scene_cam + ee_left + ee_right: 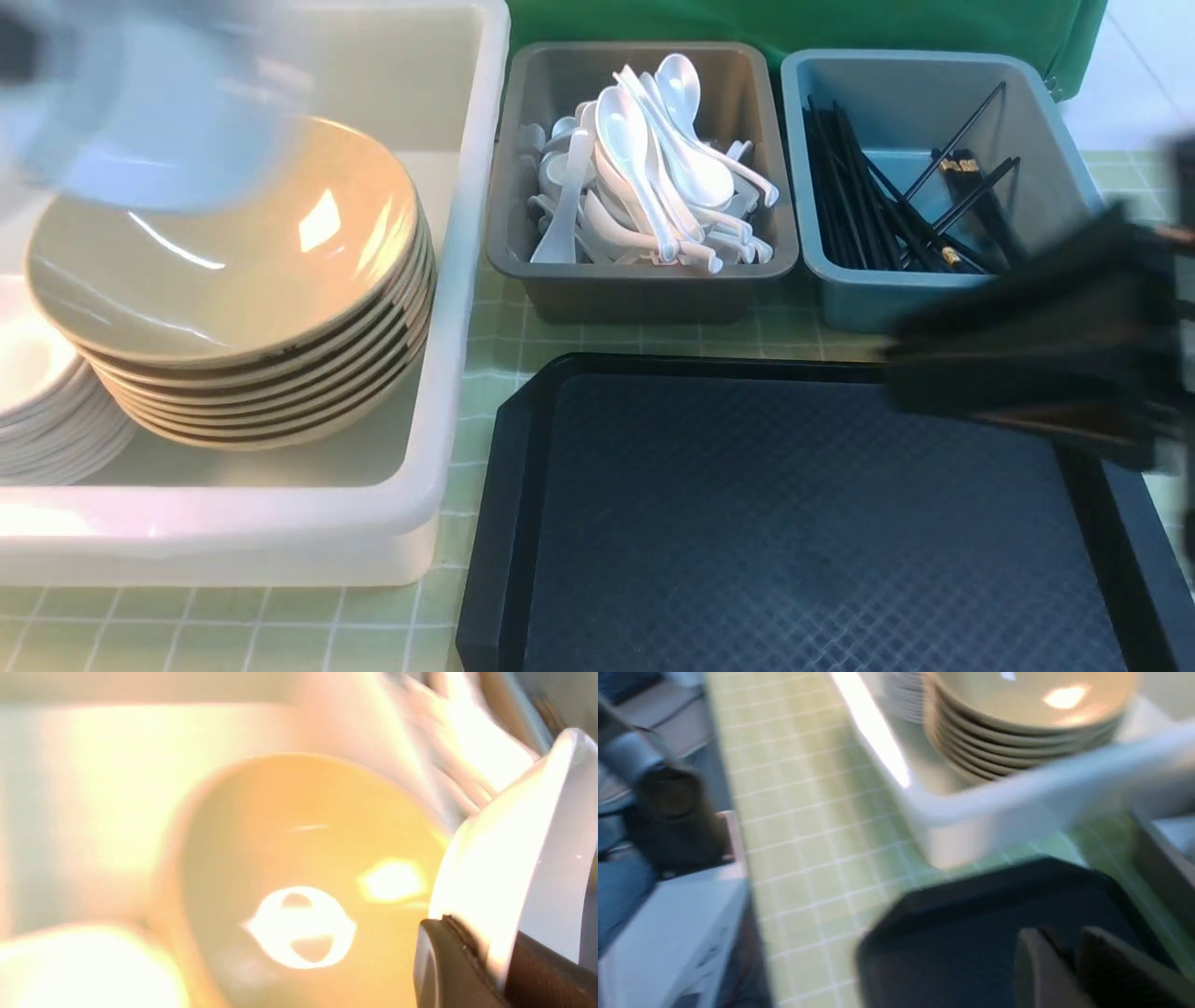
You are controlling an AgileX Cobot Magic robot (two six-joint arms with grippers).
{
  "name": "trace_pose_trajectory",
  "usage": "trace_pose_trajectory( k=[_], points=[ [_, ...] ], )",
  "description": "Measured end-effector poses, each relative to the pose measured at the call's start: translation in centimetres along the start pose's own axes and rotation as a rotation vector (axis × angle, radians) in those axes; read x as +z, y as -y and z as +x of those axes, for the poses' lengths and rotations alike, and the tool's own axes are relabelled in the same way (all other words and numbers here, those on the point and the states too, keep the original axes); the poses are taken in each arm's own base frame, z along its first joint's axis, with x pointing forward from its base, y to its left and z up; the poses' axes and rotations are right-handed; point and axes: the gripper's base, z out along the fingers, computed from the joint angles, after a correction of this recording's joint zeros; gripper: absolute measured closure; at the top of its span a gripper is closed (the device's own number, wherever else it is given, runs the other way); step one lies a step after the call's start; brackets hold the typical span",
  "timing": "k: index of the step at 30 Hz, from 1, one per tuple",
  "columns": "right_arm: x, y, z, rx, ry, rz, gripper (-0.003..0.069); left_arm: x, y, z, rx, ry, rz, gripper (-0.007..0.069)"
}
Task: On green table put chopsticks spoon bowls plates into blue grey white boxes.
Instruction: 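Place the white bowl into the white bin with the other dishes with the left gripper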
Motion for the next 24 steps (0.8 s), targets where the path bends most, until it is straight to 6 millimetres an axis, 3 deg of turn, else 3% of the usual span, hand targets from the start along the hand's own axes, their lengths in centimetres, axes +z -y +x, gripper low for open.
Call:
trace_pose_trajectory(
  k=[1,2,5,9,15,21,24],
  points=[
    [0.1,0.1,-0.1,0.002,-0.001,-0.003,0.0540,-0.2,-0.5,0.2,-0.019,0.001,-0.012,0.0609],
    [1.2,-0.1,-1.0,-0.028,-0.008,-0.058,0.0540,-1.1,-3.3,1.1,-0.159,0.069,-0.065,0.0609],
    [3.0,-0.5,-2.2,-0.084,-0.019,-0.132,0.0540,-1.9,-7.6,3.1,-0.365,0.171,-0.159,0.0609],
    [4.4,-0.4,-2.4,-0.094,-0.040,-0.165,0.0540,-0.5,-10.6,5.8,-0.472,0.142,-0.250,0.0609],
    [4.5,-0.3,-2.4,-0.095,-0.044,-0.162,0.0538,3.7,-12.6,9.0,-0.561,0.014,-0.316,0.0609],
    [4.5,-0.3,-2.4,-0.095,-0.044,-0.162,0.0538,6.0,-12.4,9.4,-0.525,-0.054,-0.341,0.0601],
    [4.6,-0.3,-2.4,-0.094,-0.046,-0.164,0.0538,6.8,-11.8,9.3,-0.492,-0.085,-0.359,0.0507]
  ],
)
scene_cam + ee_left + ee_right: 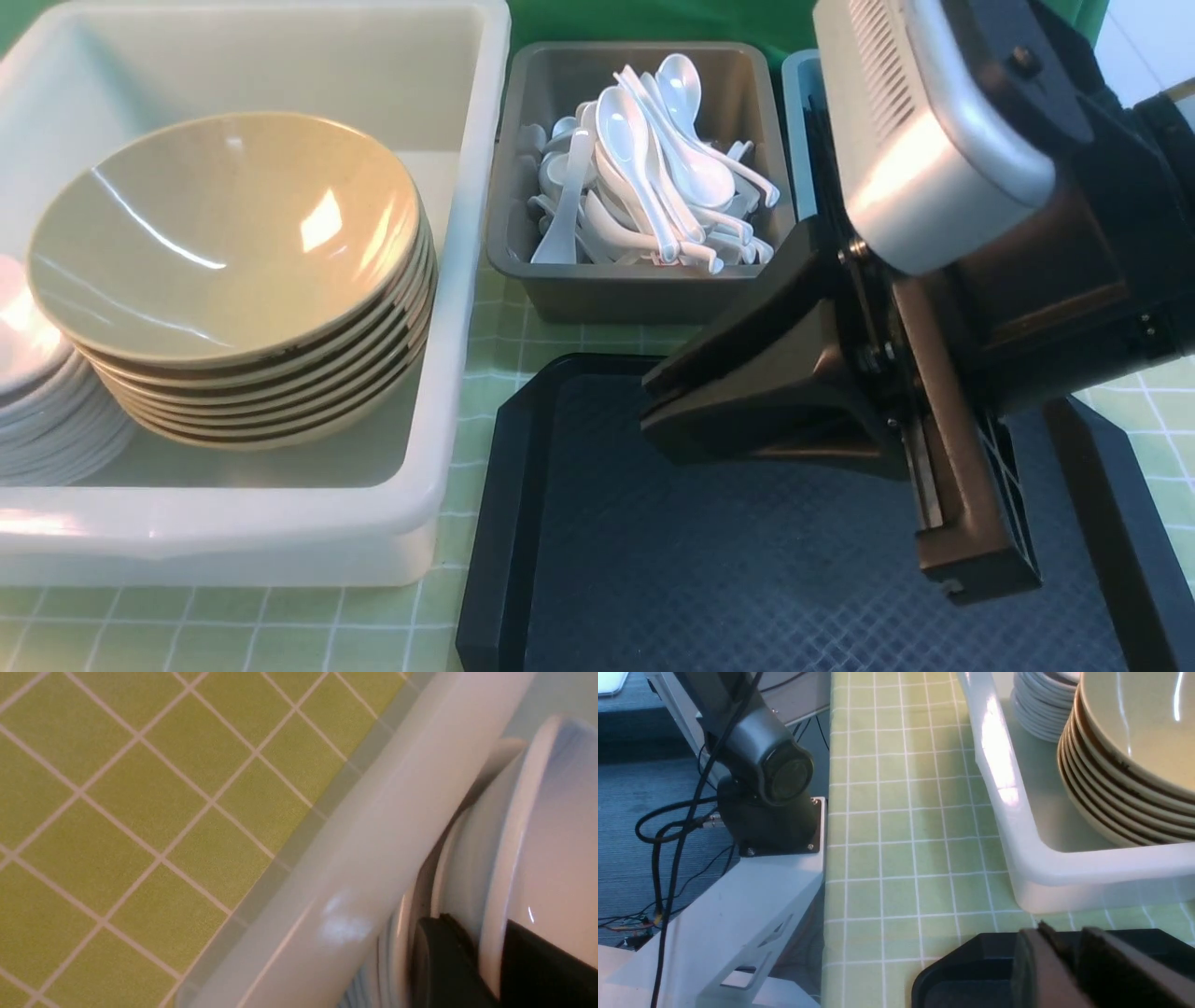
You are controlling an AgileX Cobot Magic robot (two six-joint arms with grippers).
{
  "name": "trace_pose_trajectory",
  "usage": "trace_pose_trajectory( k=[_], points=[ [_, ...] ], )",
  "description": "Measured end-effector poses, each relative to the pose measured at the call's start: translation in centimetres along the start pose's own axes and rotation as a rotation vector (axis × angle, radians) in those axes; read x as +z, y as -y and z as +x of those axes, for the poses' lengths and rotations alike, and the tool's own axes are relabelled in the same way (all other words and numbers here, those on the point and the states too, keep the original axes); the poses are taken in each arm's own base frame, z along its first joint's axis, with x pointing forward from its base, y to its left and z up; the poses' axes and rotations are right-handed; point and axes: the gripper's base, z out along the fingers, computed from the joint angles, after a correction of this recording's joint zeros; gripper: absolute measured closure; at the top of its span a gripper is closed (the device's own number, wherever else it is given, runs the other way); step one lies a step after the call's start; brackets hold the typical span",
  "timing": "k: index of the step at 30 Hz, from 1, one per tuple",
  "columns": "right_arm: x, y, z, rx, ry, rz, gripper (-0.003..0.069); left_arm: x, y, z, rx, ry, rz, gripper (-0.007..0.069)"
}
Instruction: On green table put chopsticks spoon bowls plates into blue grey white boxes.
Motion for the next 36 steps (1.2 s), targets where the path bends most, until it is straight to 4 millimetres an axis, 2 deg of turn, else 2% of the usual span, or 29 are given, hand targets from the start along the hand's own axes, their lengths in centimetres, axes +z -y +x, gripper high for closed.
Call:
trace_pose_trajectory(
  k=[1,2,4,8,9,10,13,15,16,19,24,25,28,30,31,35,36],
  points=[
    [0.0,0.0,0.0,0.000,0.000,0.000,0.0537,0.0,0.0,0.0,0.006,-0.001,-0.004,0.0491],
    [0.0,0.0,0.0,0.001,-0.002,-0.002,0.0535,0.0,0.6,0.1,0.037,-0.004,-0.019,0.0416],
    [0.0,0.0,0.0,0.001,-0.002,-0.002,0.0533,-0.1,1.0,0.1,0.062,0.000,-0.032,0.0350],
    [0.0,0.2,0.0,0.007,-0.003,0.014,0.0528,-1.3,2.1,0.3,0.149,0.029,-0.100,0.0071],
    [0.0,0.2,0.0,0.008,-0.002,0.016,0.0528,-1.5,2.2,0.3,0.156,0.034,-0.107,0.0060],
    [0.0,0.6,0.1,0.013,0.000,0.041,0.0526,-2.3,2.5,0.4,0.176,0.055,-0.121,-0.0011],
    [0.0,2.1,0.7,0.050,-0.023,0.091,0.0522,-4.3,3.5,0.6,0.215,0.117,-0.122,-0.0039],
    [0.0,2.9,1.1,0.074,-0.046,0.118,0.0520,-5.1,4.1,0.7,0.234,0.145,-0.108,-0.0039],
    [-0.2,3.9,1.7,0.112,-0.073,0.159,0.0518,-6.4,5.5,1.0,0.262,0.191,-0.072,-0.0039],
    [-1.9,6.8,3.4,0.249,-0.119,0.308,0.0516,-8.0,10.3,2.7,0.398,0.244,0.096,-0.0039],
    [-5.3,9.7,5.8,0.474,-0.132,0.467,0.0511,-8.4,17.0,6.8,0.706,0.180,0.341,0.0011],
    [-5.8,9.9,6.2,0.511,-0.133,0.486,0.0510,-8.4,17.6,7.3,0.736,0.165,0.365,0.0029],
    [-7.7,9.8,7.0,0.586,-0.150,0.526,0.0510,-8.6,19.6,9.6,0.817,0.090,0.459,0.0116],
    [-9.1,9.0,7.4,0.611,-0.153,0.579,0.0509,-8.8,20.4,10.9,0.863,0.032,0.505,0.0213],
    [-9.6,8.5,7.4,0.618,-0.153,0.601,0.0508,-8.8,20.6,11.2,0.874,0.016,0.515,0.0243],
    [-11.5,4.8,8.4,0.574,-0.161,0.729,0.0509,-9.9,20.8,12.5,0.925,-0.036,0.558,0.0480],
    [-11.5,4.6,8.6,0.573,-0.164,0.733,0.0509,-10.0,20.8,12.6,0.926,-0.035,0.559,0.0504]
  ],
)
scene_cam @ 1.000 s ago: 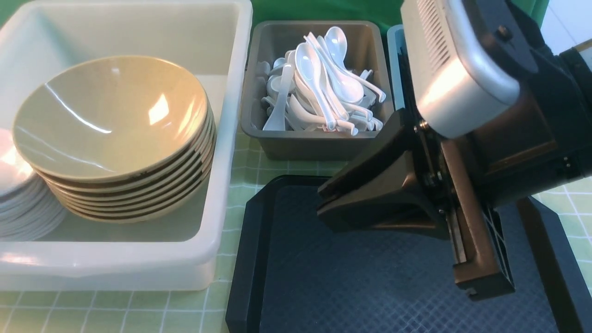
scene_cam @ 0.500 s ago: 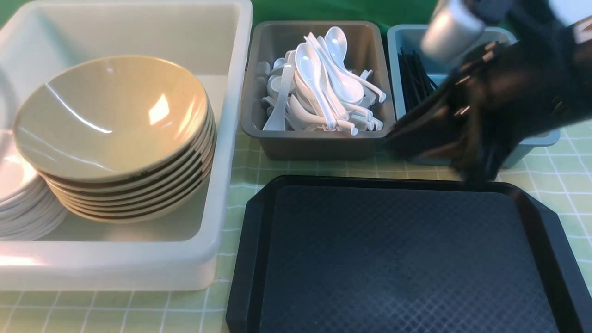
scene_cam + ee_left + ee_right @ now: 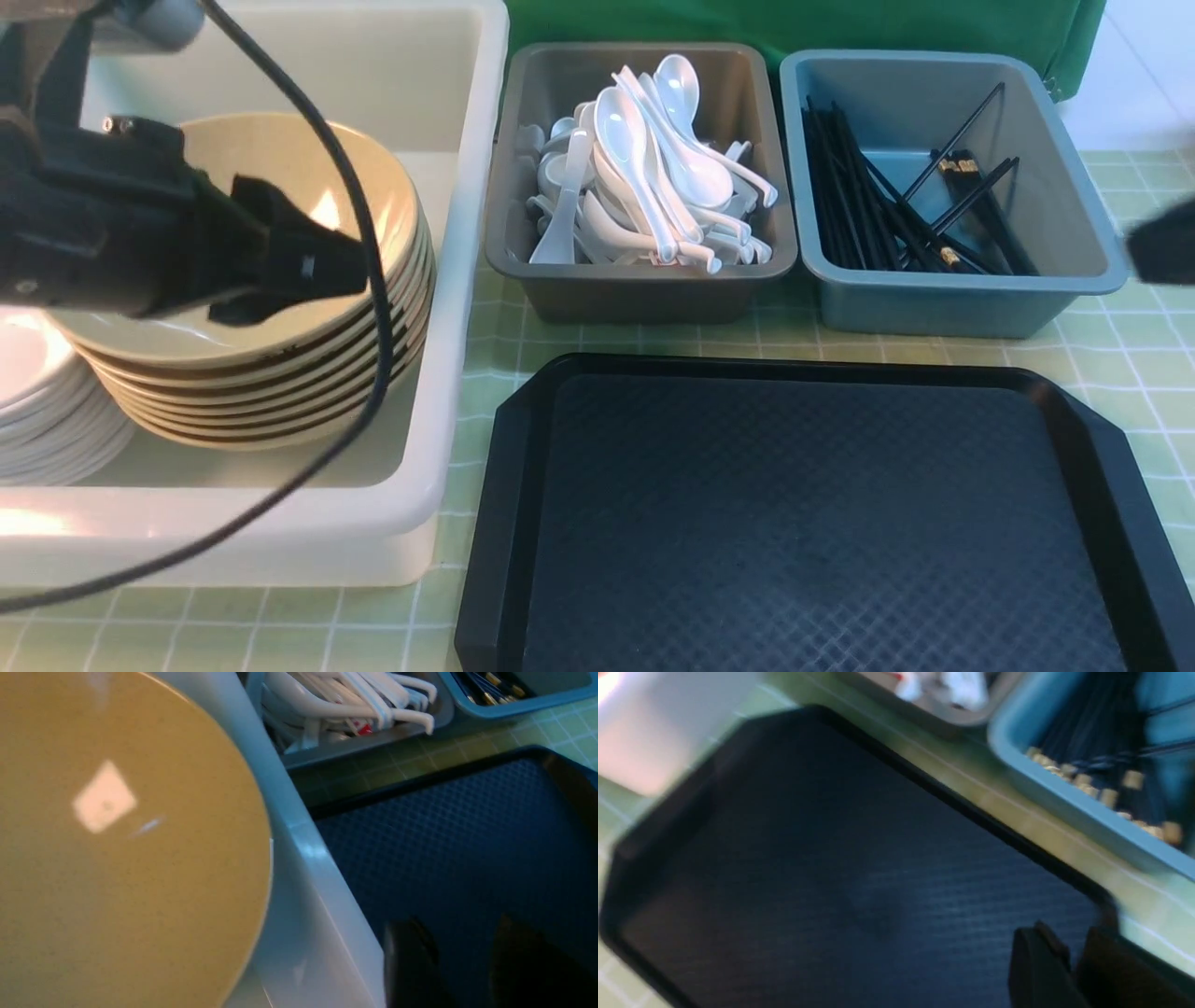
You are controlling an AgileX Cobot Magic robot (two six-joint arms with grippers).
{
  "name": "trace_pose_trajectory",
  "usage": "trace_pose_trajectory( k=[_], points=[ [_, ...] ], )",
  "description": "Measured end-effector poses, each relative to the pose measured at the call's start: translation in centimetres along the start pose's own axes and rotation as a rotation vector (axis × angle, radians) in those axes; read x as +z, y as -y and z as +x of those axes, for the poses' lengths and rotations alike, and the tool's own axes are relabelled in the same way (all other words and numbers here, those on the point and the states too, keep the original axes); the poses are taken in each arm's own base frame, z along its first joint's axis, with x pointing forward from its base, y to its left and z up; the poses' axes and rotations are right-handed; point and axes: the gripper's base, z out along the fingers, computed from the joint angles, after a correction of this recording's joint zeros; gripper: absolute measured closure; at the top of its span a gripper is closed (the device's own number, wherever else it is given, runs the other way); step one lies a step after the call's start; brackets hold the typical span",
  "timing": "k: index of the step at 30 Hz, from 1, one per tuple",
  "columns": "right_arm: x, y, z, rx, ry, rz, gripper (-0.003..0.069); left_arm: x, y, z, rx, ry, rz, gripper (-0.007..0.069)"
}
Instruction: On green table put chopsticks spoon bowls plates into blue grey white boxes.
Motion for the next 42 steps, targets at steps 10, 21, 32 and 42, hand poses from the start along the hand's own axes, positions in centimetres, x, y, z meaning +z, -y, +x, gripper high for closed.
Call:
trace_pose_trajectory(
  k=[10,21,32,42],
  points=[
    [-3.3,-3.9,12.4,-0.066,0.508,0.151,0.0634,-6.5,5.3,7.4,0.047,0.026,0.084,0.0626],
    [1.0,-4.1,19.4,0.078,0.553,0.157,0.0637,-8.2,8.8,16.9,-0.046,0.300,0.205,0.0626],
    [0.9,-4.0,19.3,0.079,0.577,0.169,0.0633,-10.6,10.4,19.2,0.043,0.511,0.203,0.0626],
    [0.9,-4.0,19.3,0.081,0.577,0.168,0.0627,-10.5,8.1,18.6,0.248,0.590,-0.110,0.0626]
  ],
)
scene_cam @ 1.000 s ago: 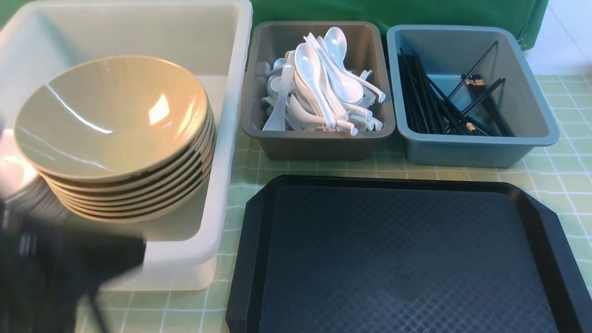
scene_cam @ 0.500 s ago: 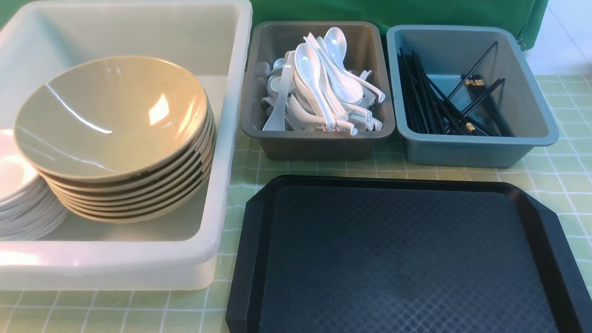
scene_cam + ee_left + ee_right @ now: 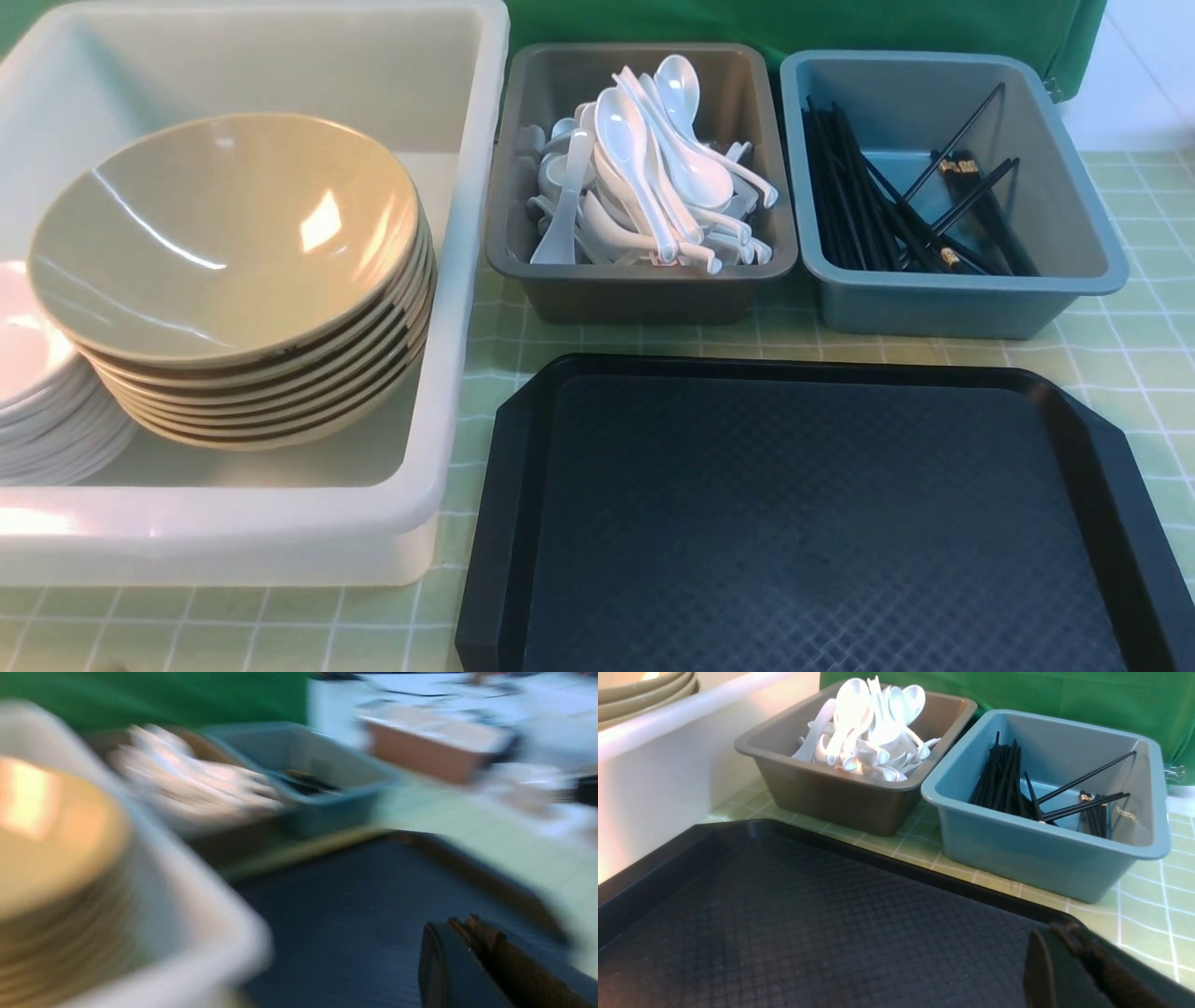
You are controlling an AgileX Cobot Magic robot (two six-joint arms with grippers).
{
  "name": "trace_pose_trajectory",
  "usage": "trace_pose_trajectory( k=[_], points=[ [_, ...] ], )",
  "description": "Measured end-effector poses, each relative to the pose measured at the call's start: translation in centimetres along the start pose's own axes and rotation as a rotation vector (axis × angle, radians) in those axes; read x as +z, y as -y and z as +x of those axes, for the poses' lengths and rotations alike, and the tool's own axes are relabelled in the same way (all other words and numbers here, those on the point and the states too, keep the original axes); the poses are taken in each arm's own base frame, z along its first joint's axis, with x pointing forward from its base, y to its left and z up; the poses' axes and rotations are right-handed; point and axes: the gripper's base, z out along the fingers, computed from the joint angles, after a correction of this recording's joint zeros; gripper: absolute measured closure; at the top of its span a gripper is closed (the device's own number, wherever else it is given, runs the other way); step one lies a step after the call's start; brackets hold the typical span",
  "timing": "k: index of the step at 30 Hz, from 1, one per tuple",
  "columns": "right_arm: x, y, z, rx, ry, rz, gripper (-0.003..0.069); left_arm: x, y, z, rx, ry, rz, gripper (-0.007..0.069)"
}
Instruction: On green table put chopsticks spoon bowls plates into blue grey white boxes.
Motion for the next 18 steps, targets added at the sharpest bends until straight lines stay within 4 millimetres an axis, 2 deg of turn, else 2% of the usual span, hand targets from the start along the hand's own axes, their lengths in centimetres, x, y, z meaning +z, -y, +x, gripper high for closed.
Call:
trace_pose_trajectory(
  k=[4,7,11,14,18],
  points=[
    [0.0,0.0,0.0,0.000,0.000,0.000,0.0622,0.9,-2.1,0.8,0.085,0.037,-0.206,0.0626],
    [0.0,0.0,0.0,0.000,0.000,0.000,0.0622,2.0,-3.7,2.9,0.091,0.003,-0.346,0.0626],
    [0.0,0.0,0.0,0.000,0.000,0.000,0.0620,3.6,-5.1,6.2,0.000,0.011,-0.470,0.0626],
    [0.0,0.0,0.0,0.001,-0.001,0.000,0.0615,4.5,-5.8,8.6,-0.075,0.034,-0.532,0.0626],
    [0.0,0.0,0.0,0.001,-0.001,0.000,0.0612,5.1,-6.0,11.6,-0.131,-0.039,-0.556,0.0625]
  ],
)
